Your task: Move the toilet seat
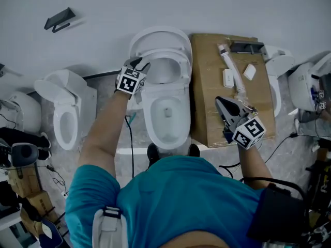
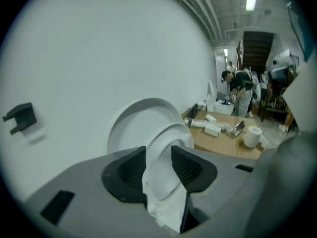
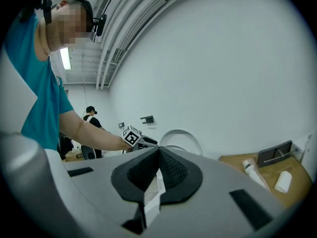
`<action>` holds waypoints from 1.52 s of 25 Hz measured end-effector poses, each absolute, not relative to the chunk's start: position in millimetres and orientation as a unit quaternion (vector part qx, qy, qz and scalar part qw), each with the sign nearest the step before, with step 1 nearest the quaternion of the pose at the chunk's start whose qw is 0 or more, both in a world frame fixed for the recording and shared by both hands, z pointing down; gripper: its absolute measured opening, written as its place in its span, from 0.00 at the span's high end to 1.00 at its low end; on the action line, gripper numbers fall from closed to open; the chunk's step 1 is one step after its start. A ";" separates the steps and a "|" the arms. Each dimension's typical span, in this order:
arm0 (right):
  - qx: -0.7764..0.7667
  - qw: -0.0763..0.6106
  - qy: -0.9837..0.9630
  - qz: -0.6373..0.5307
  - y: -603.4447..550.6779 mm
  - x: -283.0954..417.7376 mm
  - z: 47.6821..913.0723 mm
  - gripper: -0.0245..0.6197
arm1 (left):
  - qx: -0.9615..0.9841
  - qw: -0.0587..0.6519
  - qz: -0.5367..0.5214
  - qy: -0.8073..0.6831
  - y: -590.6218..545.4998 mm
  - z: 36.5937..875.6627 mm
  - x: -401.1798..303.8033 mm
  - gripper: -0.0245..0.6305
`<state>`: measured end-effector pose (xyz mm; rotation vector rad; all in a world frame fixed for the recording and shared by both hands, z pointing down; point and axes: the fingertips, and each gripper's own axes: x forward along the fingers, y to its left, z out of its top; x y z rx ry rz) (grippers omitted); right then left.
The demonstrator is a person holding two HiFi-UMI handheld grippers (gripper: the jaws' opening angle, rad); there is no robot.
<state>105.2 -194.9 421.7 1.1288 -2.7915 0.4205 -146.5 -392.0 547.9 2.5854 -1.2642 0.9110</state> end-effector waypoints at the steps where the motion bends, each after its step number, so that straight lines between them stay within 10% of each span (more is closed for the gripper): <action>1: 0.369 0.050 -0.918 0.136 -194.0 103.0 419.5 0.96 | 0.859 0.077 0.281 -0.420 -382.4 540.9 -149.1 0.74; 15: 0.347 0.065 -0.927 0.130 -178.1 82.8 390.5 0.96 | 0.891 0.185 0.060 -0.409 -202.1 449.4 -172.5 0.84; 38: 0.318 0.040 -0.939 0.129 -159.8 48.2 327.1 0.96 | 0.897 0.168 -0.066 -0.403 -76.5 310.1 -177.6 0.95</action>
